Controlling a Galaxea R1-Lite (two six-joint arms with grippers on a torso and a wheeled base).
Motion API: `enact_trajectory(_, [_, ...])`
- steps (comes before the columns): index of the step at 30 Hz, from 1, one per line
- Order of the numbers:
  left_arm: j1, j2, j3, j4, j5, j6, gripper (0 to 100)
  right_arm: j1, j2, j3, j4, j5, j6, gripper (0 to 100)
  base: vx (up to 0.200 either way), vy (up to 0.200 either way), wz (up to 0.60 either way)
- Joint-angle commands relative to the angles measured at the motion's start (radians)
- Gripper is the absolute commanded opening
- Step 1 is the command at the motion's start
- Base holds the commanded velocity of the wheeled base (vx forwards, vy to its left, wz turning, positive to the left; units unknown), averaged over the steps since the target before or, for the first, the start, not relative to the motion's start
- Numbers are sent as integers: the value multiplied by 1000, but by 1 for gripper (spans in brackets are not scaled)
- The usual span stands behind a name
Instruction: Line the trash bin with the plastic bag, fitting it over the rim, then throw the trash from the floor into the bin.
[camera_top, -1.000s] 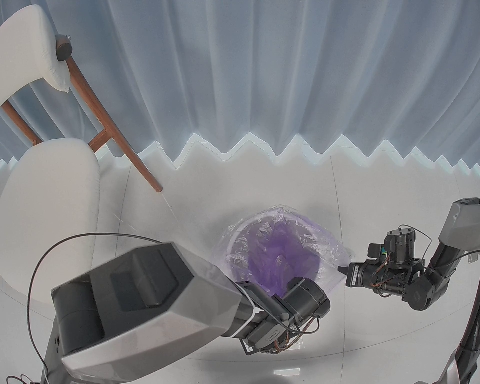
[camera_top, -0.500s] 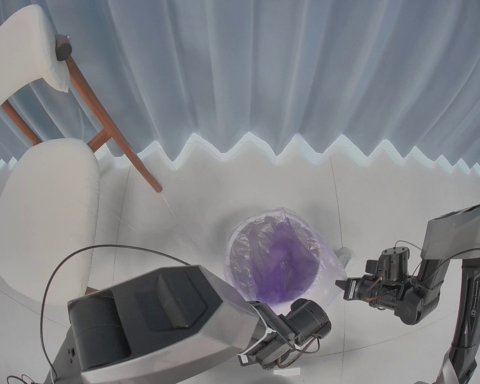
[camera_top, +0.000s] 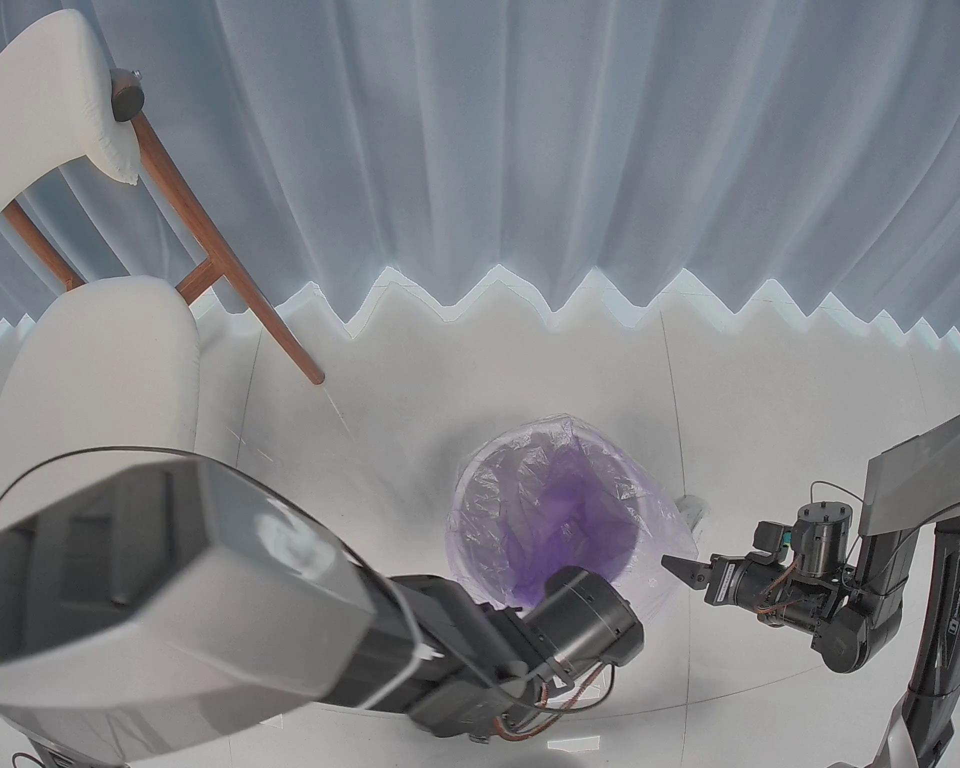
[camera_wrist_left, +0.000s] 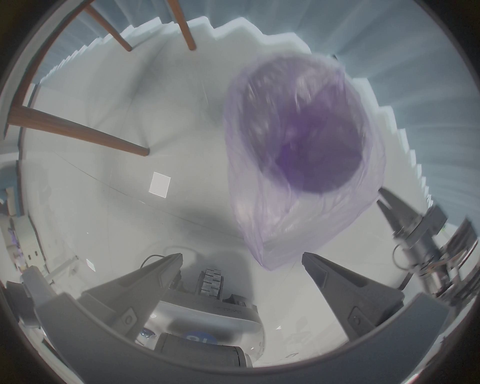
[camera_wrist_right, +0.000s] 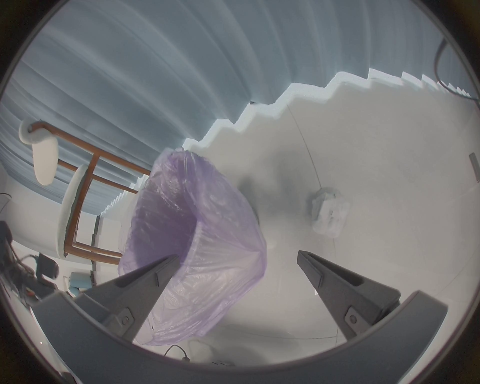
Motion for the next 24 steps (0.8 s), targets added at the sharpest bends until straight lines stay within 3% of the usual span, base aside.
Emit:
enact_trajectory(1, [103, -322, 202, -30, -3, 11, 100, -49, -10, 8, -87, 42, 11, 100, 0, 0, 0])
enact_trajectory(6, [209, -503, 374, -200, -28, 14, 100, -48, 12, -104, -84, 62, -72, 100, 0, 0, 0])
enact_trajectory(10, [218, -615, 497, -286, -39, 52, 100, -46, 50, -178, -83, 85, -118, 100, 0, 0, 0])
enact_trajectory(11, [217, -681, 589, -349, -43, 75, 100, -40, 62, -212, -66, 104, -126, 100, 0, 0, 0])
enact_trajectory(14, [220, -727, 696, -473, -43, 86, 100, -22, 64, -261, 3, 107, -126, 100, 0, 0, 0])
enact_trajectory(20, [229, -793, 799, -754, -58, 91, 100, 0, 65, -377, 129, 107, -126, 100, 0, 0, 0])
enact_trajectory(21, [231, -801, 817, -800, -72, 94, 100, -2, 65, -393, 149, 105, -127, 0, 0, 0, 0])
enact_trajectory(23, [235, -811, 848, -870, -91, 94, 100, 0, 64, -414, 173, 107, -126, 0, 0, 0, 0])
enact_trajectory(24, [240, -819, 906, -990, -109, 95, 100, -2, 59, -443, 204, 107, -126, 0, 0, 0, 0])
